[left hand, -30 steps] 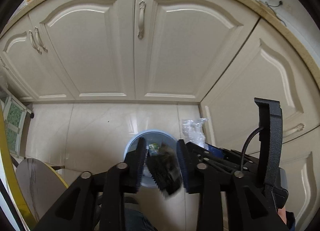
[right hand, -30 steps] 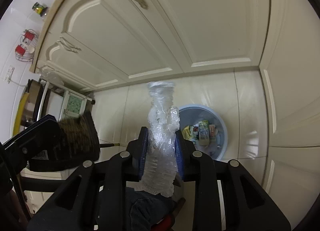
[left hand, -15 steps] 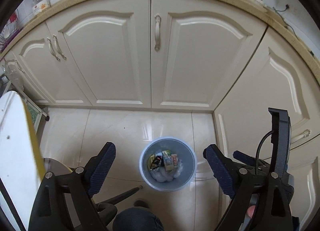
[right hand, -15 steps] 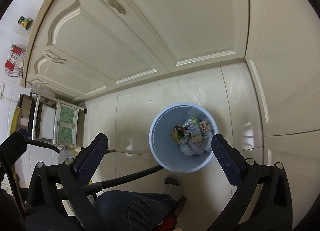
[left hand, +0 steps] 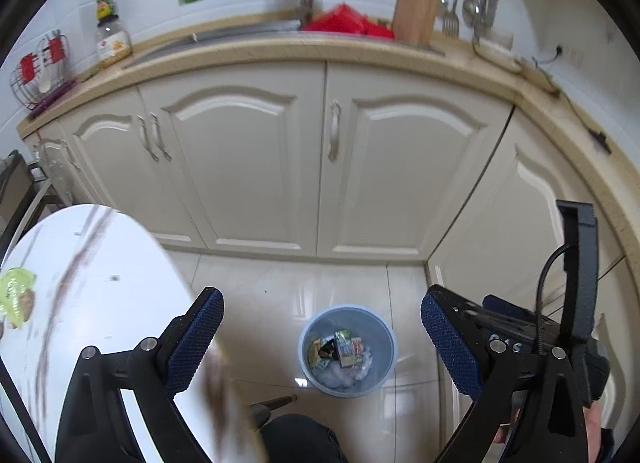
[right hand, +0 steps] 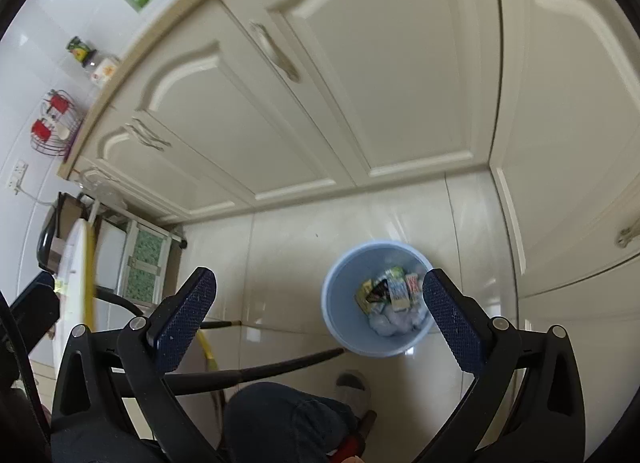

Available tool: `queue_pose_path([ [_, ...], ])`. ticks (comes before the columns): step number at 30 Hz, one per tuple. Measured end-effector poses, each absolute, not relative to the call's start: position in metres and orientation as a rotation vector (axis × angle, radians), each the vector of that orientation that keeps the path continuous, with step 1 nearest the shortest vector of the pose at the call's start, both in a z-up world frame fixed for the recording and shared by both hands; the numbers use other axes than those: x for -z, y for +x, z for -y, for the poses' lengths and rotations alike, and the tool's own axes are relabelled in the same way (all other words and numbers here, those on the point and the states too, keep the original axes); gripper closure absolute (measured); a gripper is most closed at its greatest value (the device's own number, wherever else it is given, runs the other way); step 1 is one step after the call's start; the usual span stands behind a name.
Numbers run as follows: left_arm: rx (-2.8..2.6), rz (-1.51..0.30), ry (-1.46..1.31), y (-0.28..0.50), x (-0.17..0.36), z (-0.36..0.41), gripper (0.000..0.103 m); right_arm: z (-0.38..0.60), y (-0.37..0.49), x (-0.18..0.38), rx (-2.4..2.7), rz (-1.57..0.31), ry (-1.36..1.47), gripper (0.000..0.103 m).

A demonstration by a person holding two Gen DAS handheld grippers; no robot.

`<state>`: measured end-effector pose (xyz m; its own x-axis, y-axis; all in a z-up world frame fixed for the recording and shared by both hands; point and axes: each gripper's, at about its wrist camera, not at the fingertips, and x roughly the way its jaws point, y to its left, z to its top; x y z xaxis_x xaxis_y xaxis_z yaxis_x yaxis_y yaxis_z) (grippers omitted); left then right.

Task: Collect trash
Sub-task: 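Return both tools to the table above the remaining trash, then grasp a bread piece with the right tool while the left tool grasps another bread piece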

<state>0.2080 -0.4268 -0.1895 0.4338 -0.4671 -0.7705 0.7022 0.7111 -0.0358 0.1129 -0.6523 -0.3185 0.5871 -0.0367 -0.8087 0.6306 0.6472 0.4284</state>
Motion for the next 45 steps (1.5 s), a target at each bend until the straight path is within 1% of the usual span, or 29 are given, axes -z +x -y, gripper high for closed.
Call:
queue_pose_path([
  [6,0.721,-0.775,0.245,0.184,0.138,0.342,0.005,0.617,0.116,0.261,0.422,-0.787,0.714,0.000],
  [11,0.682,-0.716,0.190,0.163,0.103,0.269,0.003,0.576,0.127,0.215,0.384,-0.726,0.654,0.000],
  [13,0.656,-0.692,0.163,0.157,0.094,0.239,0.001,0.559,0.132,0.200,0.364,-0.707,0.626,0.000],
  [23,0.461,-0.627,0.058,0.122,0.064,0.098,0.001,0.445,0.172,0.133,0.212,-0.639,0.455,0.000],
  [31,0.306,-0.610,-0.018,0.094,0.056,0.013,0.001,0.357,0.197,0.111,0.084,-0.615,0.350,0.000],
  [40,0.195,-0.585,-0.053,0.070,0.048,-0.030,0.001,0.280,0.210,0.105,-0.023,-0.626,0.239,0.000],
  [45,0.154,-0.570,-0.052,0.065,0.048,-0.042,0.001,0.258,0.213,0.101,-0.061,-0.621,0.201,0.000],
])
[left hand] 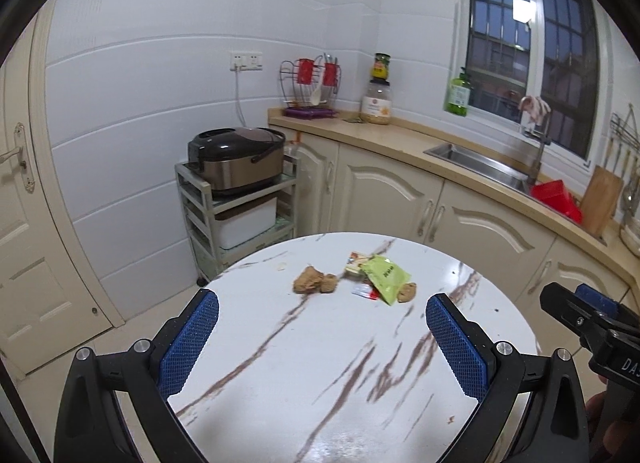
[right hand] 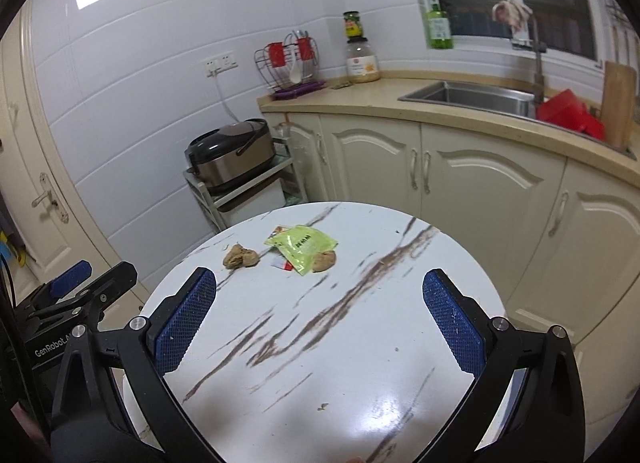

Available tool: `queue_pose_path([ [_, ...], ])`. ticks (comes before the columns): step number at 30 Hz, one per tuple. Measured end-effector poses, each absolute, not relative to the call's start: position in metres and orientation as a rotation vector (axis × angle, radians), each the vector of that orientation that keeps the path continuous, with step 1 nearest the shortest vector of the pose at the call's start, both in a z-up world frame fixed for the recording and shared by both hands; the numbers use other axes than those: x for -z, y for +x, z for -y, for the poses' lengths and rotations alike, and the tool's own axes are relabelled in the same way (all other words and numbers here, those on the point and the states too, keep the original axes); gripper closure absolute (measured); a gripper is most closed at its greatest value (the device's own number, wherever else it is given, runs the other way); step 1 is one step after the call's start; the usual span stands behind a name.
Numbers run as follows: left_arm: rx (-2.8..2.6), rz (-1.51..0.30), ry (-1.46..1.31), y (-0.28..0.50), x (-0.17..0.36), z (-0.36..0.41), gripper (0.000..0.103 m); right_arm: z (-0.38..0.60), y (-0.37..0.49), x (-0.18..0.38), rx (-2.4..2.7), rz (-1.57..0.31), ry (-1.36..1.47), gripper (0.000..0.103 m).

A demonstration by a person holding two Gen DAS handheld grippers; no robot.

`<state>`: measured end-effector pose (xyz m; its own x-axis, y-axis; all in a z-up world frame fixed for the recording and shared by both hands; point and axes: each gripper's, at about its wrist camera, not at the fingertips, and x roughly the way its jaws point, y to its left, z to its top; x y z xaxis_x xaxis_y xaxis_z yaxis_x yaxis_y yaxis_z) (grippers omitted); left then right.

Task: Collect trash
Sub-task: 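Grasp a bread piece with the right tool while the left tool grasps another bread piece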

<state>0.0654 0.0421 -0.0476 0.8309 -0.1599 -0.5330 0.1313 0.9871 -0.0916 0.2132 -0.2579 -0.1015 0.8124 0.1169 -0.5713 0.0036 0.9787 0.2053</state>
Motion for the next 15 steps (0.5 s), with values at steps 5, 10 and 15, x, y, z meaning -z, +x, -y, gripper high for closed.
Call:
queue_pose_path([
  [5,0.134,-0.582,-0.066,0.073,0.057,-0.048,0.001,0.240,0.225,0.103,-0.077,-0.638,0.162,0.000],
  [10,0.125,-0.630,-0.063,0.101,0.072,-0.049,0.001,0.232,0.242,0.111,-0.084,-0.665,0.135,0.000],
  [15,0.125,-0.686,-0.066,0.151,0.087,-0.051,0.001,0.230,0.269,0.129,-0.089,-0.714,0.118,0.000],
])
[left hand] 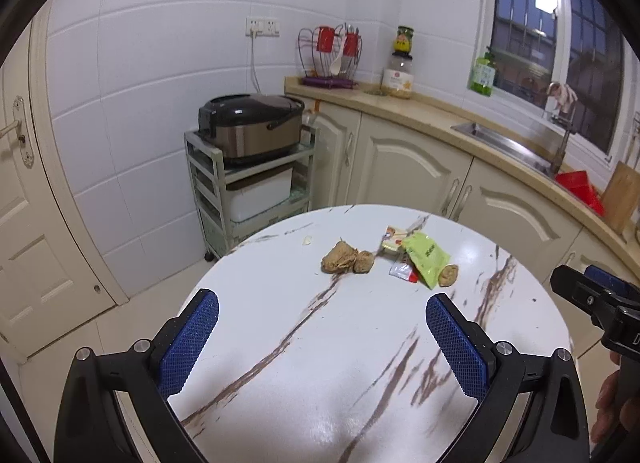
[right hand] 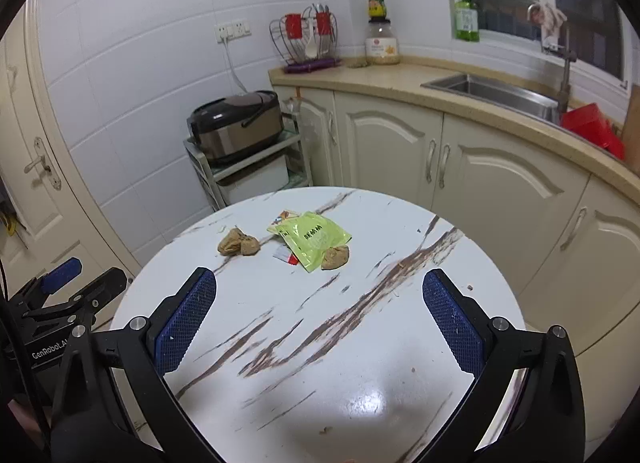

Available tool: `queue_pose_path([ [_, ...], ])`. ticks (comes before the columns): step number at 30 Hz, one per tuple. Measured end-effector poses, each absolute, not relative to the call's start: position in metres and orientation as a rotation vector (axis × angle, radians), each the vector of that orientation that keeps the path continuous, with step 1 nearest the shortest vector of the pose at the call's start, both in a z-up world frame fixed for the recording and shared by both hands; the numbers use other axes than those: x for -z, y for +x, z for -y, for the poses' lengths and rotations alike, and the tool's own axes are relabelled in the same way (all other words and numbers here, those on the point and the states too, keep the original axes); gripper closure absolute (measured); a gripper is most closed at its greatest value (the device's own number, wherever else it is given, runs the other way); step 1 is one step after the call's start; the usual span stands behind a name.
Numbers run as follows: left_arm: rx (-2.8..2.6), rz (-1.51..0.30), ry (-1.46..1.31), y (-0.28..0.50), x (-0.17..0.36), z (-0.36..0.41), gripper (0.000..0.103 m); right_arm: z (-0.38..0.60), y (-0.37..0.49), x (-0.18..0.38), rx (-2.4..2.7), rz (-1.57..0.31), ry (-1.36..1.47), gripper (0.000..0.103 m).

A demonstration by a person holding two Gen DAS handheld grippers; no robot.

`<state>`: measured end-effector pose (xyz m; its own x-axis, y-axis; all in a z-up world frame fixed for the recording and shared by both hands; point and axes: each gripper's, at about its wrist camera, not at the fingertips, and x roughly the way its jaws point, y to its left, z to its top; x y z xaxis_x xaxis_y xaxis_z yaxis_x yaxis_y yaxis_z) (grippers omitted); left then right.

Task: Collect trash
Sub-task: 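Grasp a bread piece with the right tool while the left tool grasps another bread piece, then carry both bread pieces with both tools over the blue bin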

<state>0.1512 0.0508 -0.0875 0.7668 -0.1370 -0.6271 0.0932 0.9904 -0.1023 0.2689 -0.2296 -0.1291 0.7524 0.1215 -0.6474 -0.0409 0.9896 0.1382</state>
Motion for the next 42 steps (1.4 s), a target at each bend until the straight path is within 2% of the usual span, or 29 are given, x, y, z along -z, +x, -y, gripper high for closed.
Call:
queue_pose_path([
  [10,0.109,-0.795,-0.019,0.272,0.134,-0.029,0.001,0.243,0.345,0.202,-0.060,-0.882,0.105,0.000],
  [14,0.099,-0.835,0.010,0.324,0.155,-0.023,0.001,0.245,0.376,0.230,-0.060,-0.935,0.097,0.005],
  [22,0.111,-0.878,0.087,0.395,0.189,-0.004,0.001,0.237,0.409,0.261,-0.065,-0.987,0.082,0.027],
  [26,0.119,-0.893,0.136,0.419,0.206,0.009,0.001,0.232,0.413,0.265,-0.059,-0.975,0.049,0.033],
  [28,0.132,-0.888,0.144,0.430,0.208,0.013,0.001,0.228,0.413,0.264,-0.059,-0.968,0.023,0.047],
  [29,0.133,-0.882,0.154,0.432,0.210,0.016,0.001,0.227,0.413,0.263,-0.070,-0.964,0.019,0.051],
  [30,0.136,-0.882,0.167,0.434,0.212,0.020,0.001,0.226,0.413,0.263,-0.078,-0.960,0.012,0.060],
  [31,0.141,-0.886,0.180,0.441,0.215,0.024,0.003,0.225,0.413,0.262,-0.081,-0.958,0.005,0.068],
  [32,0.148,-0.893,0.181,0.444,0.218,0.024,0.008,0.224,0.412,0.262,-0.090,-0.955,0.004,0.072],
  [33,0.169,-0.906,0.173,0.446,0.221,0.025,0.015,0.223,0.413,0.262,-0.091,-0.954,0.004,0.072],
  [35,0.216,-0.918,0.124,0.451,0.224,0.025,0.036,0.224,0.412,0.262,-0.097,-0.953,0.008,0.073],
  [40,0.272,-0.912,0.084,0.457,0.227,0.028,0.073,0.232,0.406,0.262,-0.115,-0.951,0.050,0.073],
  [42,0.284,-0.913,0.077,0.459,0.230,0.030,0.077,0.237,0.402,0.261,-0.119,-0.951,0.071,0.073],
])
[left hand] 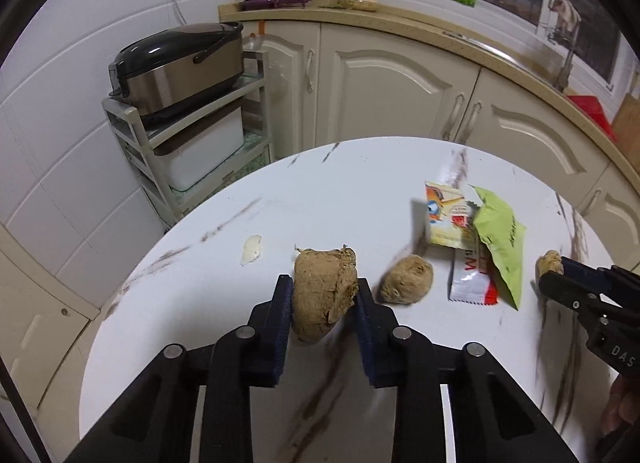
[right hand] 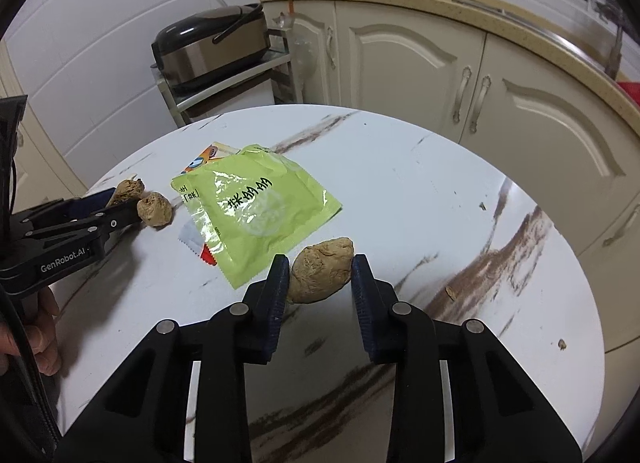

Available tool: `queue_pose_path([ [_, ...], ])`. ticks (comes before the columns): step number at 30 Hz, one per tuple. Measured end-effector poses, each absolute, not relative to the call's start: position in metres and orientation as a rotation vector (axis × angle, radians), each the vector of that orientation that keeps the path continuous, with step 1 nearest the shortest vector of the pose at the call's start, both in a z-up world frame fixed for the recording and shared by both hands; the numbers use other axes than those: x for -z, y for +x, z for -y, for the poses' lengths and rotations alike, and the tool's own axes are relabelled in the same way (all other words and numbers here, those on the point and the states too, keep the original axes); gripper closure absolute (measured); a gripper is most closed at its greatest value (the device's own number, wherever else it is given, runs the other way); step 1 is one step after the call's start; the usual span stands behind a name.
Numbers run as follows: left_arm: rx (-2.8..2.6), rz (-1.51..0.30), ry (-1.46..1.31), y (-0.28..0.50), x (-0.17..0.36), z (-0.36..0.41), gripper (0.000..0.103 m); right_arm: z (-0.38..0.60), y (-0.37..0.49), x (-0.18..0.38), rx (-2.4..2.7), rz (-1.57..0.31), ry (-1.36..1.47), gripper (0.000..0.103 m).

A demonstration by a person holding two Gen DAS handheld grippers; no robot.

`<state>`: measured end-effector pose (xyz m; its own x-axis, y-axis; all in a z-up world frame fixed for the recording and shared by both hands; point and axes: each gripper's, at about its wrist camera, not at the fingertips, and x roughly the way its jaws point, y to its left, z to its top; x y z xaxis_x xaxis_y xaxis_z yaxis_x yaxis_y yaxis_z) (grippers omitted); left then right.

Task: Collect trash
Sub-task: 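Carry both bread pieces with both tools over the blue bin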

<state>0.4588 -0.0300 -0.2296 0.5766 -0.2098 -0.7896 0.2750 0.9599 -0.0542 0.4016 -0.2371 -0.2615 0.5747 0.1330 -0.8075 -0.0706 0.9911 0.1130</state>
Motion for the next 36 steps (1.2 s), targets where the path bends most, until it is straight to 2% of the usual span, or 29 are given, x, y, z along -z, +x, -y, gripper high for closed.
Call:
queue_pose_path([
  [7,0.302,-0.897,0.006,0.441,0.227,0.013,0.078,0.248,0.382,0.253,-0.122,-0.941,0.100,0.073],
  [16,0.302,-0.835,-0.011,0.361,0.194,0.007,0.078,0.265,0.342,0.233,-0.119,-0.900,0.136,0.073],
  [24,0.363,-0.752,0.024,0.276,0.155,0.044,0.078,0.294,0.289,0.199,-0.102,-0.817,0.177,0.073],
  [36,0.536,-0.653,0.107,0.166,0.119,0.150,0.078,0.379,0.193,0.162,-0.017,-0.700,0.264,0.073],
])
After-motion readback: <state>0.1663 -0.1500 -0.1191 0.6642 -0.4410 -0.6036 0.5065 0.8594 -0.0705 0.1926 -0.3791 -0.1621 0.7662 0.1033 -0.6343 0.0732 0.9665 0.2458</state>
